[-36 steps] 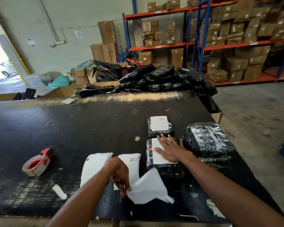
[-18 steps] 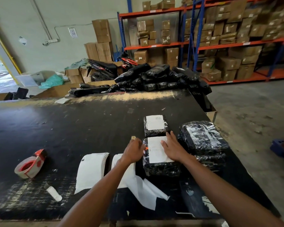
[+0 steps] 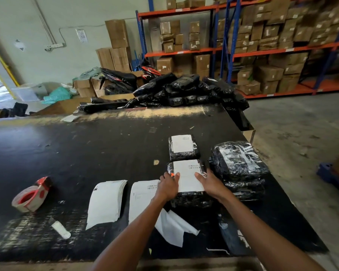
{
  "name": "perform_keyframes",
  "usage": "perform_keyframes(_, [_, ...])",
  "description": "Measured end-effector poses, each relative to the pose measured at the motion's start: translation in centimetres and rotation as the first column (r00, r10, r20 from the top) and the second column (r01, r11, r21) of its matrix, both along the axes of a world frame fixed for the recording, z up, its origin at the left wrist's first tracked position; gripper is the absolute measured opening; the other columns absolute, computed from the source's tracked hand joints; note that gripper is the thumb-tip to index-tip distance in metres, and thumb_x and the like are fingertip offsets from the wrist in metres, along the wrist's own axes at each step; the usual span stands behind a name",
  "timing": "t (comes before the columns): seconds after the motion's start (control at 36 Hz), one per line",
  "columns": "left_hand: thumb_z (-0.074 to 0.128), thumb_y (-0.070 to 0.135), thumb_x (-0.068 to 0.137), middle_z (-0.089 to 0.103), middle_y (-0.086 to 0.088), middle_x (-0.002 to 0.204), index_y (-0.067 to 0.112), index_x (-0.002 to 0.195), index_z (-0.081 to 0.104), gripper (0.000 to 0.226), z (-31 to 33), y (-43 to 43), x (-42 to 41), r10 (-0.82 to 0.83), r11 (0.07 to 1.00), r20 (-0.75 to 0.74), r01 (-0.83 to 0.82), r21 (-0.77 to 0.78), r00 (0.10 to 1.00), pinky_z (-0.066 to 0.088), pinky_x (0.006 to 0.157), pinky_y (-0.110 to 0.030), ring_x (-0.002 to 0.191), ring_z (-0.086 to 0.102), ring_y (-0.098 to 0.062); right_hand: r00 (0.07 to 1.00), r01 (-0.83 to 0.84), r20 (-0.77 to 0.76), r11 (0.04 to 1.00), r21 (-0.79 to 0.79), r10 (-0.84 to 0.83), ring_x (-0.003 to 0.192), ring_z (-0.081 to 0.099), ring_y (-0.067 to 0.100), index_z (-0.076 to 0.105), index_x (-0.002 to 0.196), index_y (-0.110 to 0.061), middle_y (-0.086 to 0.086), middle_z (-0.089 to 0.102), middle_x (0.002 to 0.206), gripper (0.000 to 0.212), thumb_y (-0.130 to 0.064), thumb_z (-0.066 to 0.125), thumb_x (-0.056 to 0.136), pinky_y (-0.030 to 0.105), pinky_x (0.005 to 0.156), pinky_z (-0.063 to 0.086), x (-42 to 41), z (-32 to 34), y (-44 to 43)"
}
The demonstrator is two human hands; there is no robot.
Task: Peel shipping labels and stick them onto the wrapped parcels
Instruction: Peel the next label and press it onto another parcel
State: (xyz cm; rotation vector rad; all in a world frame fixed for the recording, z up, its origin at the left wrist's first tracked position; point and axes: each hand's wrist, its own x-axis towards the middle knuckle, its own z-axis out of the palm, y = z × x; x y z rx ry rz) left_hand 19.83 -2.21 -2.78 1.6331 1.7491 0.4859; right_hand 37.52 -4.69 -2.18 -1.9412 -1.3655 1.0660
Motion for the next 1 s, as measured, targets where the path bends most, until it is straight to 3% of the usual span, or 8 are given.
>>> perform_keyframes(0.14, [0.033, 0.046, 0.105, 0.042, -0.028, 0.141, -0.002, 0.137, 0.036, 0.058, -0.2, -0.2, 0.8, 0.021, 0.999, -0.032, -0.020, 0.038, 0.999, 0.039, 0.107, -0.053, 0.128, 0.045, -0.046, 0.993, 0.030, -0.116, 0.999, -0.011, -0.032, 0.142, 0.043, 0.028, 0.010, 0.162, -0.016, 0.011, 0.040, 0.159, 0.073, -0.049, 0.040, 0.104, 0.043, 0.117, 0.035, 0.3, -0.2, -0.3])
perform_keyframes(0.22, [0.031, 0.042, 0.107, 0.043, -0.026, 0.141, -0.001, 0.136, 0.039, 0.053, 0.2, -0.7, 0.6, 0.041, 0.998, -0.020, -0.040, 0.057, 0.999, 0.038, 0.105, -0.049, 0.128, 0.048, -0.044, 0.995, 0.010, -0.103, 1.000, -0.010, -0.011, 0.148, 0.034, 0.028, 0.003, 0.162, -0.019, 0.010, 0.028, 0.164, 0.068, -0.042, 0.035, 0.107, 0.037, 0.119, 0.028, -0.6, 1.3, -1.3])
perform_keyframes(0.31, [0.029, 0.040, 0.108, 0.046, -0.025, 0.141, -0.001, 0.136, 0.042, 0.052, 0.4, -0.7, 0.5, 0.056, 0.996, 0.002, -0.056, 0.069, 0.998, 0.038, 0.104, -0.045, 0.129, 0.048, -0.040, 0.996, -0.032, -0.085, 0.999, -0.026, 0.029, 0.143, 0.041, 0.027, -0.007, 0.161, -0.015, 0.010, 0.032, 0.162, 0.083, -0.035, 0.049, 0.104, 0.028, 0.109, 0.033, -0.5, 2.0, -1.0])
perform_keyframes(0.39, [0.030, 0.041, 0.107, 0.050, -0.022, 0.139, 0.001, 0.134, 0.046, 0.051, 1.0, -0.6, 0.2, 0.068, 0.992, 0.055, -0.073, 0.100, 0.996, 0.039, 0.104, -0.044, 0.127, 0.050, -0.036, 0.997, -0.062, -0.053, 0.998, -0.006, 0.061, 0.146, 0.038, 0.026, -0.008, 0.161, -0.013, 0.010, 0.029, 0.164, 0.094, -0.036, 0.059, 0.100, 0.036, 0.119, 0.031, -0.2, 2.6, -0.1])
perform_keyframes(0.58, [0.037, 0.048, 0.102, 0.063, -0.014, 0.123, 0.007, 0.122, 0.058, 0.050, 4.4, 2.9, -1.0, 0.084, 0.973, 0.174, -0.118, 0.198, 0.981, 0.048, 0.100, -0.047, 0.111, 0.061, -0.032, 0.996, -0.074, -0.040, 0.996, 0.057, 0.076, 0.149, 0.030, 0.028, 0.000, 0.162, -0.014, 0.008, 0.023, 0.166, 0.077, -0.036, 0.047, 0.105, 0.038, 0.120, 0.025, 0.3, 6.5, 3.1])
perform_keyframes(0.69, [0.039, 0.045, 0.103, 0.067, -0.011, 0.119, 0.006, 0.123, 0.059, 0.048, 7.6, 6.6, -1.1, 0.063, 0.973, 0.184, -0.102, 0.209, 0.981, 0.050, 0.092, -0.042, 0.107, 0.063, -0.030, 0.999, -0.038, -0.031, 0.992, 0.117, 0.042, 0.142, 0.041, 0.028, 0.025, 0.155, -0.009, 0.010, 0.037, 0.159, 0.064, -0.037, 0.049, 0.103, 0.035, 0.111, 0.034, 0.4, 8.9, 6.3])
perform_keyframes(0.86, [0.041, 0.043, 0.105, 0.064, -0.008, 0.109, 0.004, 0.124, 0.056, 0.046, 10.0, 12.0, -0.3, 0.063, 0.975, 0.268, -0.117, 0.191, 0.961, 0.044, 0.072, -0.032, 0.090, 0.060, -0.020, 0.998, 0.020, -0.066, 0.987, 0.160, -0.009, 0.145, 0.037, 0.032, 0.023, 0.155, -0.005, 0.012, 0.033, 0.161, 0.075, -0.041, 0.055, 0.098, 0.049, 0.118, 0.033, 0.8, 11.1, 11.3])
perform_keyframes(1.0, [0.041, 0.041, 0.105, 0.061, -0.006, 0.105, 0.002, 0.126, 0.055, 0.046, 9.8, 15.1, 0.6, 0.048, 0.977, 0.265, -0.101, 0.189, 0.963, 0.044, 0.075, -0.032, 0.091, 0.057, -0.020, 0.997, 0.070, -0.051, 0.981, 0.179, -0.062, 0.140, 0.041, 0.034, 0.033, 0.149, 0.004, 0.019, 0.041, 0.154, 0.061, -0.028, 0.055, 0.102, 0.041, 0.112, 0.035, 1.0, 10.9, 14.2])
